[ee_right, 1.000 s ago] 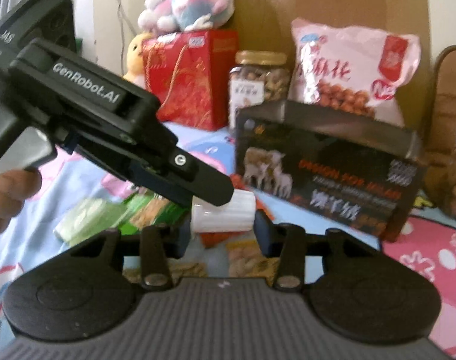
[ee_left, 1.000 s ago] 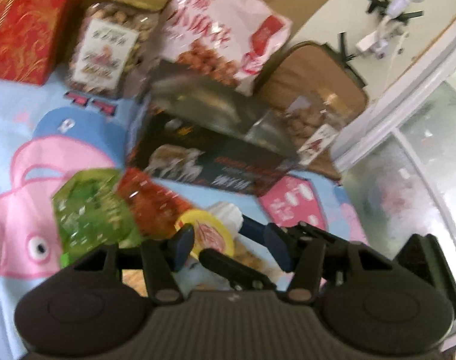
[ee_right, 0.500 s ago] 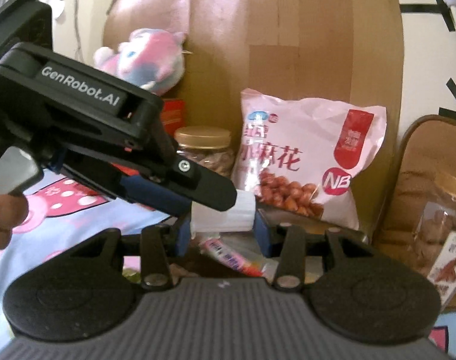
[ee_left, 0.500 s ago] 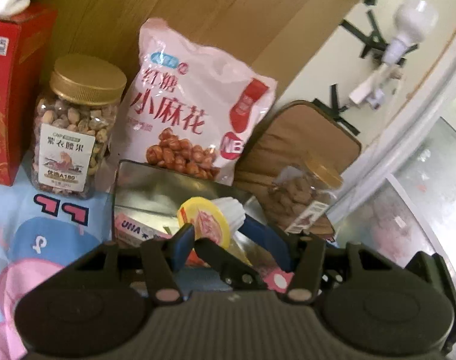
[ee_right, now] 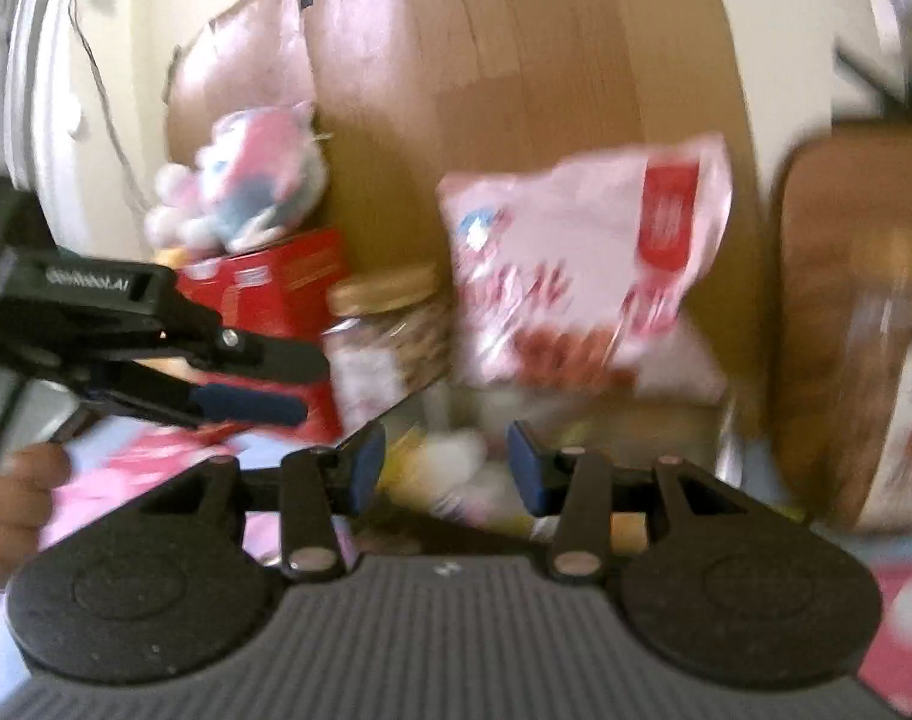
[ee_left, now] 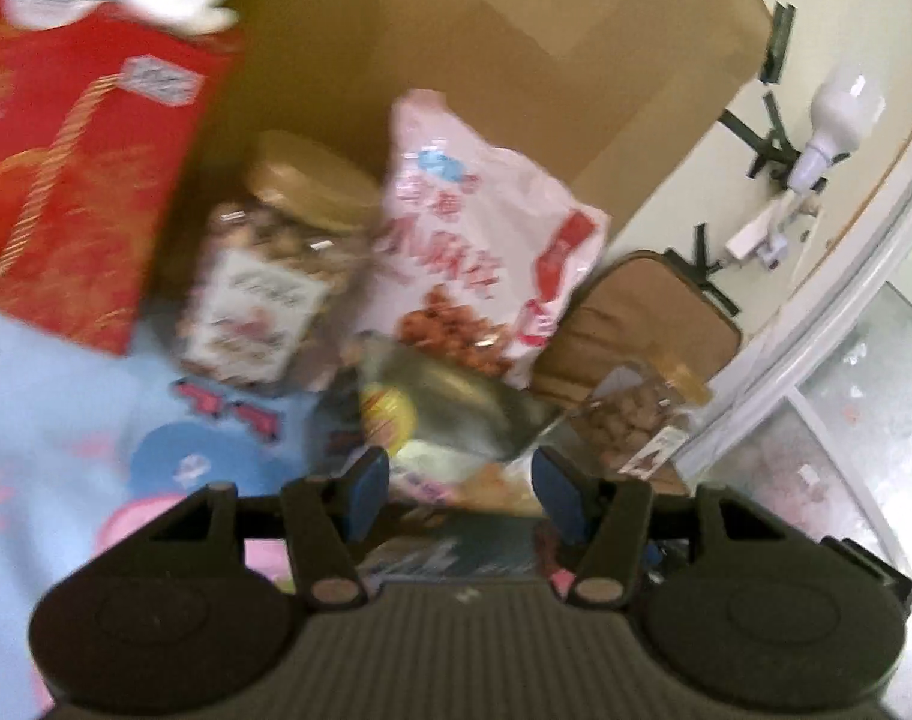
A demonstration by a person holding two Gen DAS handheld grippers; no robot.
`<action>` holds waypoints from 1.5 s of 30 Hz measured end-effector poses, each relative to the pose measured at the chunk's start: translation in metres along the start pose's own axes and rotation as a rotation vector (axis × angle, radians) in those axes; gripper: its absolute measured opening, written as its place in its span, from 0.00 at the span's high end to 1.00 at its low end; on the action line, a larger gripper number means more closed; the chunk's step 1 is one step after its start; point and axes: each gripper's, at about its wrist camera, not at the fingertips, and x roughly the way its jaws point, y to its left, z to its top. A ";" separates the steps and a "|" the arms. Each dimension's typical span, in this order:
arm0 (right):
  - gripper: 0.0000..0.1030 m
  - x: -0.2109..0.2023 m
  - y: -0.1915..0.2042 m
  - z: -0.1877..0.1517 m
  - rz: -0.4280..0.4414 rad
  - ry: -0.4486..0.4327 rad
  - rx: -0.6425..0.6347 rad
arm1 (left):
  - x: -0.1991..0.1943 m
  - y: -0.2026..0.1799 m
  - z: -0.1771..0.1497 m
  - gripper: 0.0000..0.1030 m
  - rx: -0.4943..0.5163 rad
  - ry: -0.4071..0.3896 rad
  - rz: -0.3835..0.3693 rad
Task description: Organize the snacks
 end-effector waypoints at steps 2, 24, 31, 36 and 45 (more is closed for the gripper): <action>0.55 0.002 -0.003 -0.013 0.020 0.062 0.032 | -0.007 0.015 -0.010 0.48 -0.010 -0.004 0.051; 0.59 0.072 0.052 -0.033 0.137 0.286 -0.004 | -0.016 0.070 -0.070 0.48 -0.168 0.113 0.047; 0.56 0.095 0.068 -0.034 0.167 0.356 -0.126 | -0.045 0.086 -0.076 0.48 -0.221 0.044 0.032; 0.49 0.098 0.081 -0.037 0.176 0.388 -0.191 | -0.050 0.096 -0.076 0.48 -0.246 0.040 0.049; 0.68 0.067 0.095 -0.051 0.141 0.281 -0.242 | -0.047 0.088 -0.081 0.44 -0.250 0.055 -0.005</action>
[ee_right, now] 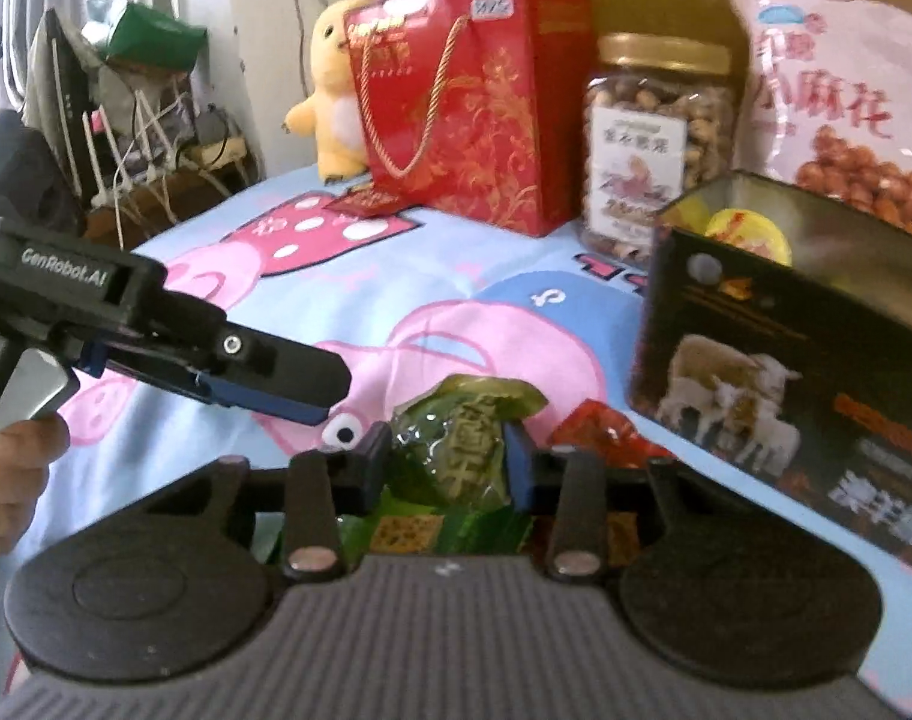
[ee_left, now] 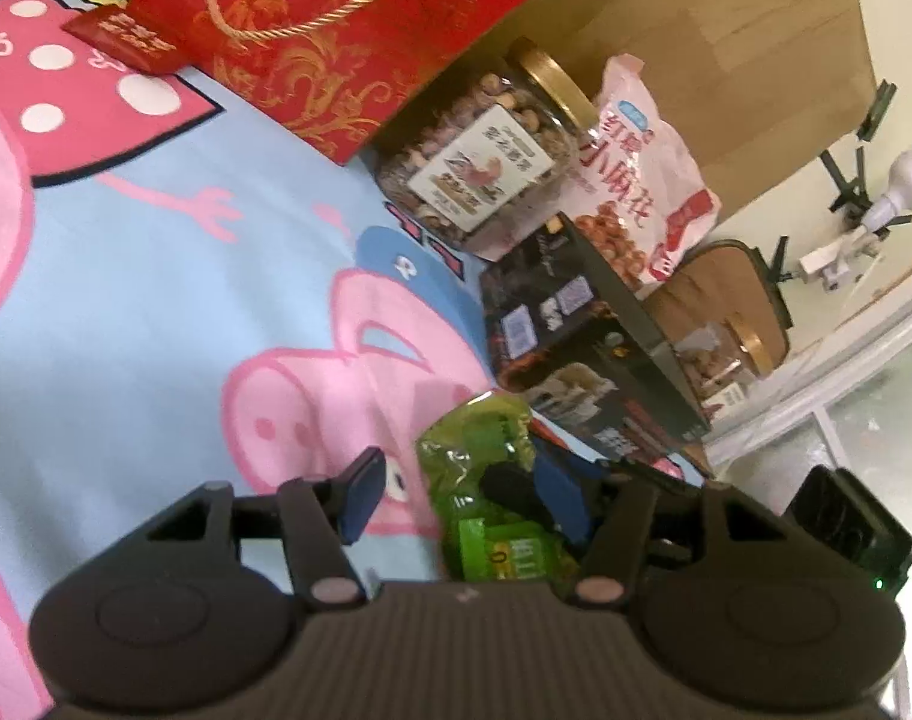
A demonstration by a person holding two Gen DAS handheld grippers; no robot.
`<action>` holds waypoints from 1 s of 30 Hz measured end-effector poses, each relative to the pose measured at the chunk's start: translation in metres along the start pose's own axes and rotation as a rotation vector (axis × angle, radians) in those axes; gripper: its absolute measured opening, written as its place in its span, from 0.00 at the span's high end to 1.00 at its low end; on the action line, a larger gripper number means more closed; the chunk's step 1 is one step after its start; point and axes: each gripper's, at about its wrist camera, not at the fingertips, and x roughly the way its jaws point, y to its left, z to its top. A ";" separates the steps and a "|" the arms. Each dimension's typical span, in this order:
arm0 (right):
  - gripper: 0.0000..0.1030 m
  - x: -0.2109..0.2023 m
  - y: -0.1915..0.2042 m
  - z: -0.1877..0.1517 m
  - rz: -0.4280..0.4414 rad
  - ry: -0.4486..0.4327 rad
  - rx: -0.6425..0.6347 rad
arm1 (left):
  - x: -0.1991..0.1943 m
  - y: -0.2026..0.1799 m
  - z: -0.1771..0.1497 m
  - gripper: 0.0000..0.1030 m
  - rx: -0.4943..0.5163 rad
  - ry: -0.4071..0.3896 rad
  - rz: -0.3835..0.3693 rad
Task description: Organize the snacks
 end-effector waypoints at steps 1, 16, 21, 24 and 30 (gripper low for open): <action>0.68 -0.005 -0.002 -0.001 -0.003 -0.019 0.022 | 0.001 -0.003 -0.001 0.44 0.003 0.004 -0.010; 0.66 -0.077 -0.067 -0.038 -0.124 -0.144 0.355 | 0.055 -0.067 -0.004 0.39 0.131 0.119 -0.040; 0.52 -0.083 -0.073 -0.049 -0.094 -0.103 0.368 | 0.063 -0.084 -0.005 0.39 0.168 0.135 -0.053; 0.49 -0.082 -0.071 -0.053 -0.086 -0.096 0.347 | 0.073 -0.088 -0.008 0.39 0.191 0.155 -0.026; 0.38 -0.076 -0.063 -0.048 -0.087 -0.073 0.244 | 0.080 -0.081 -0.007 0.39 0.186 0.165 -0.002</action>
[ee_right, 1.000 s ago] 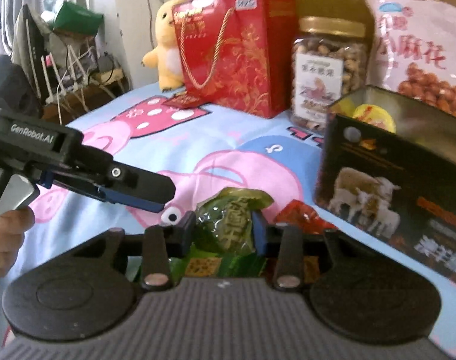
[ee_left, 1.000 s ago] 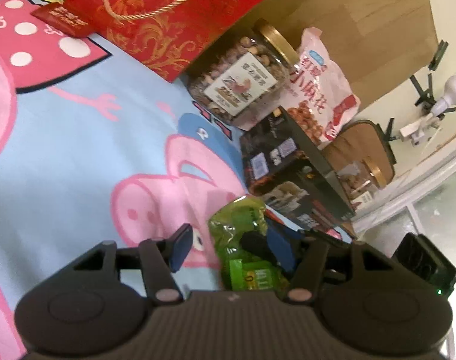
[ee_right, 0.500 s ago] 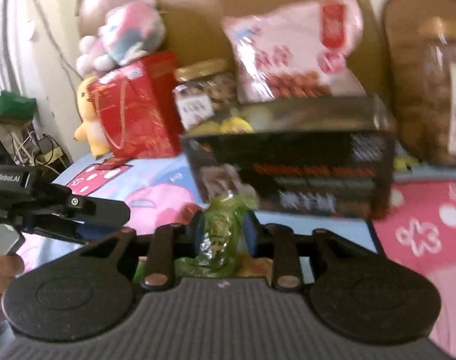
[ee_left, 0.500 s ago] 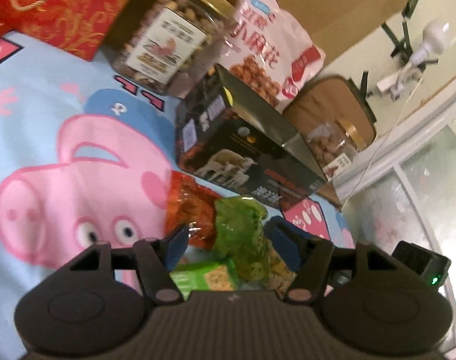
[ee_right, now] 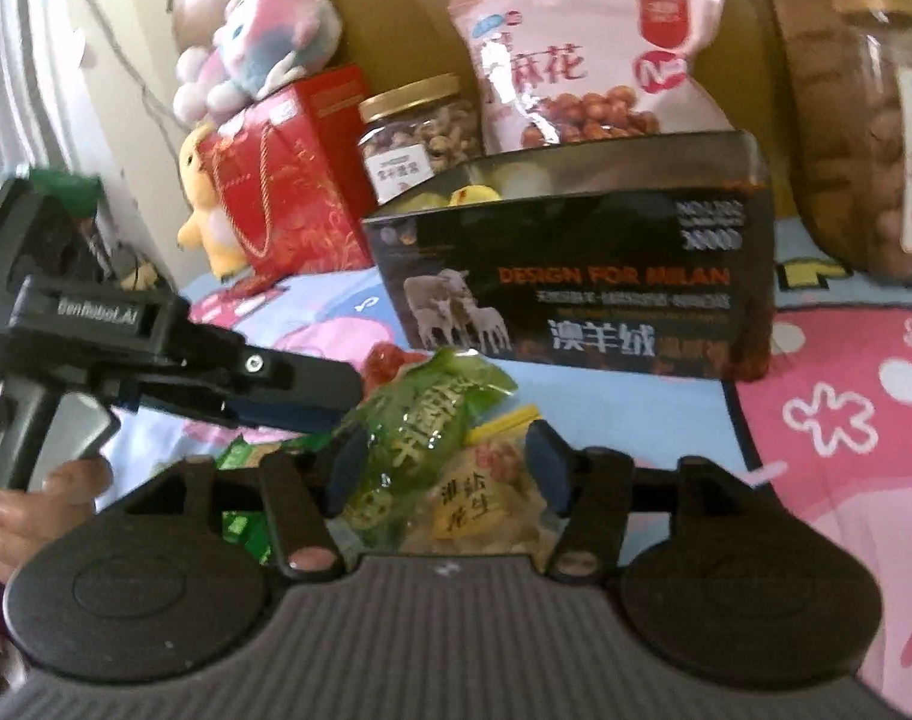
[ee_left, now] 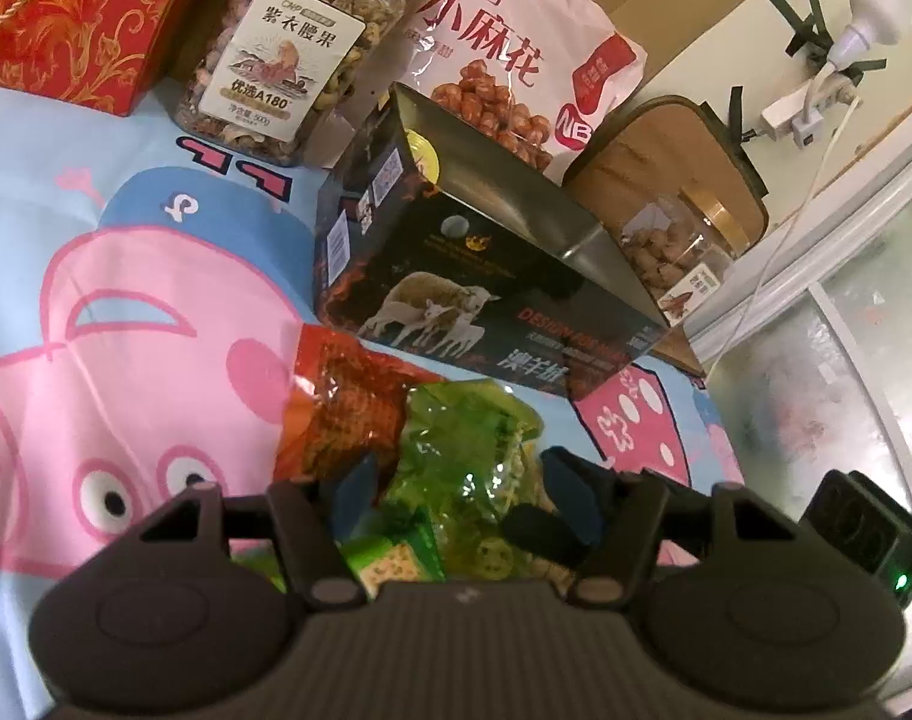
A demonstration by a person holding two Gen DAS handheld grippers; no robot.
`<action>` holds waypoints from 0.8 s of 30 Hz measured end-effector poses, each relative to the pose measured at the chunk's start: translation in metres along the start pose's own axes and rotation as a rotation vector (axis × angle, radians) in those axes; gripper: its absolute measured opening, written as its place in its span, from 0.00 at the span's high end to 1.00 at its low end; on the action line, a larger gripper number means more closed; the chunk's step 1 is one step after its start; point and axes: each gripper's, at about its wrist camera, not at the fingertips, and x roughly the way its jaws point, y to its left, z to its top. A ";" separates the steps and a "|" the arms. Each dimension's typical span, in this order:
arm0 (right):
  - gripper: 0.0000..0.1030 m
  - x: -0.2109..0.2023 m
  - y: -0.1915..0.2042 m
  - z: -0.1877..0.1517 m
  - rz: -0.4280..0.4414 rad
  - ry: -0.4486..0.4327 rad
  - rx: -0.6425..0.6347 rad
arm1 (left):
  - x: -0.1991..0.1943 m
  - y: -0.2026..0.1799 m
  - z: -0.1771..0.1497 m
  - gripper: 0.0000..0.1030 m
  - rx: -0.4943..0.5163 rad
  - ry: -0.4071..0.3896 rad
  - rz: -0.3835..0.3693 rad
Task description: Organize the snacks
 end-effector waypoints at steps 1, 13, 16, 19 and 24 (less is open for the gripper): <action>0.37 0.003 0.003 0.000 -0.001 0.007 -0.026 | 0.000 0.000 0.000 0.39 0.001 0.000 0.001; 0.73 0.021 0.030 0.003 0.003 0.008 -0.250 | -0.003 0.008 -0.005 0.38 -0.023 -0.008 -0.024; 0.83 0.013 0.024 0.003 0.037 -0.013 -0.165 | -0.005 0.009 -0.004 0.37 -0.038 -0.010 -0.036; 0.84 0.004 0.011 0.008 0.125 -0.044 -0.020 | -0.010 0.002 -0.003 0.38 -0.043 -0.023 -0.092; 0.85 -0.006 -0.004 0.026 0.228 -0.087 0.120 | -0.022 -0.024 0.011 0.45 0.015 -0.076 -0.104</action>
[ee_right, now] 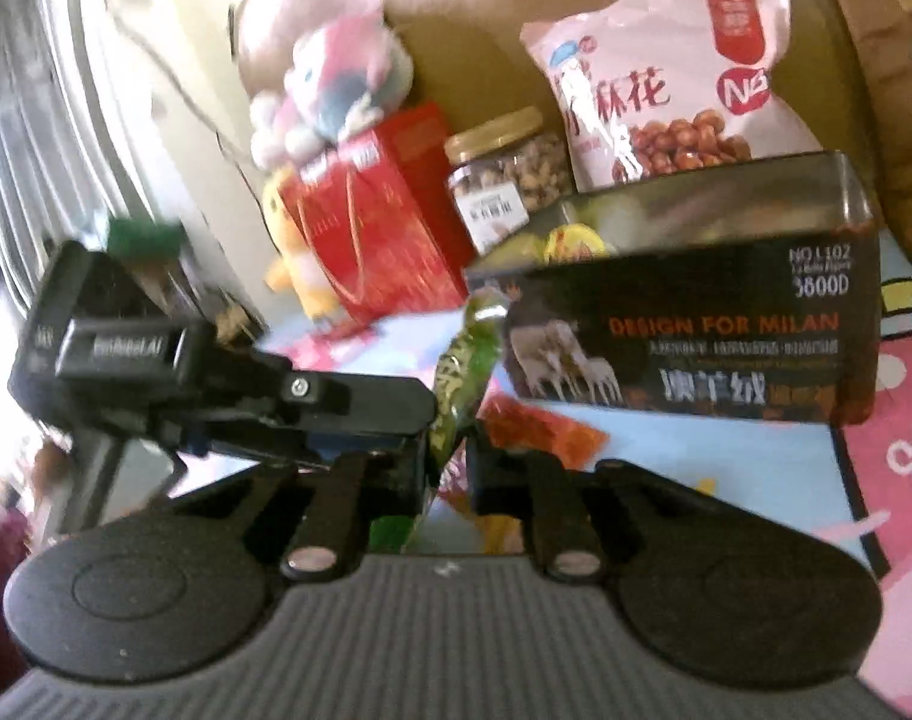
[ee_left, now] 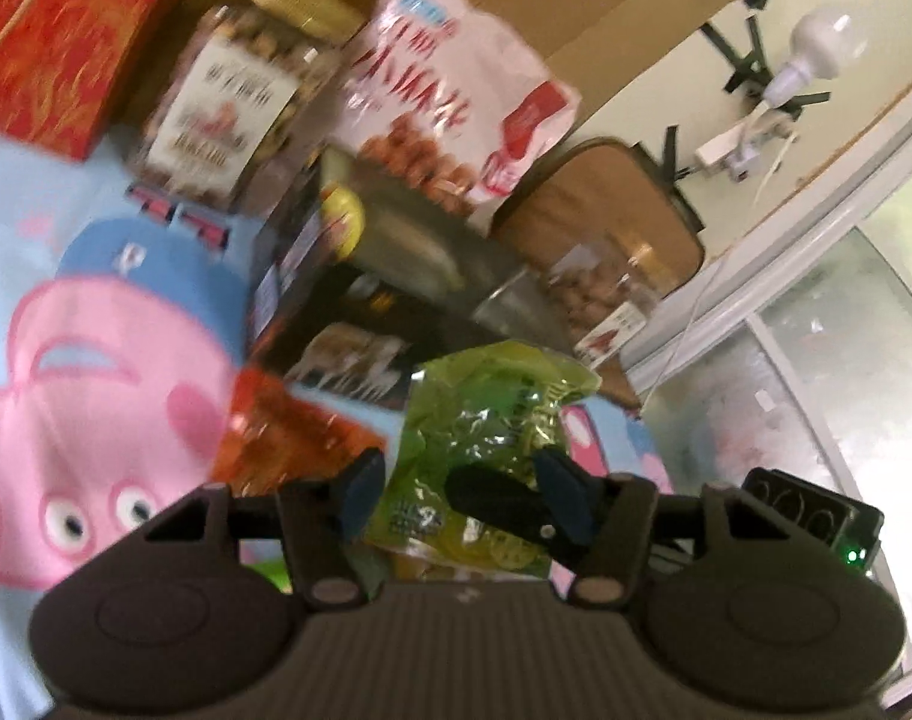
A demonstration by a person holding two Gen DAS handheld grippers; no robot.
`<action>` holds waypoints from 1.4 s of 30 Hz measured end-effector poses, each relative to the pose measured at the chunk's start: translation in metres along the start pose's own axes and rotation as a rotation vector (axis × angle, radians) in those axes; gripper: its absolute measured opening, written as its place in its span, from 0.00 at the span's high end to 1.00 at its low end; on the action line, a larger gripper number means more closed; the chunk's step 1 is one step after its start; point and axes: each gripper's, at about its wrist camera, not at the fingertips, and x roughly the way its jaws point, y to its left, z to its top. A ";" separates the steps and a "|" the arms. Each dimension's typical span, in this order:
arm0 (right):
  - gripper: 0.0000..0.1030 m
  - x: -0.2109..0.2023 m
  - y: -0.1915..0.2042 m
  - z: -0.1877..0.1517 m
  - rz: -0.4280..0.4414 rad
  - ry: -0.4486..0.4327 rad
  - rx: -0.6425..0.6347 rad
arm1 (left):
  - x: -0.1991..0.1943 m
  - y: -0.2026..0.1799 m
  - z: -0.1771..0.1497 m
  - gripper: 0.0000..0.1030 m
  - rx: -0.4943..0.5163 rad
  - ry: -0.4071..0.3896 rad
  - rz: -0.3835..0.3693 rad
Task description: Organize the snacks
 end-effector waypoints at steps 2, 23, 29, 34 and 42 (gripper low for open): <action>0.85 -0.003 0.003 0.009 0.002 -0.023 -0.005 | 0.000 -0.010 0.010 0.45 0.024 -0.014 0.002; 0.66 -0.054 -0.042 0.022 -0.287 -0.142 0.018 | 0.013 -0.029 0.017 0.28 0.102 -0.031 0.092; 0.53 -0.047 -0.031 -0.031 -0.249 0.024 0.003 | 0.022 -0.027 -0.024 0.30 0.110 0.063 0.183; 0.59 -0.036 -0.018 -0.040 -0.279 0.060 -0.051 | 0.040 -0.030 -0.042 0.33 0.140 0.123 0.230; 0.72 -0.058 -0.028 -0.050 -0.304 -0.007 0.058 | 0.061 -0.042 -0.055 0.43 0.168 0.155 0.231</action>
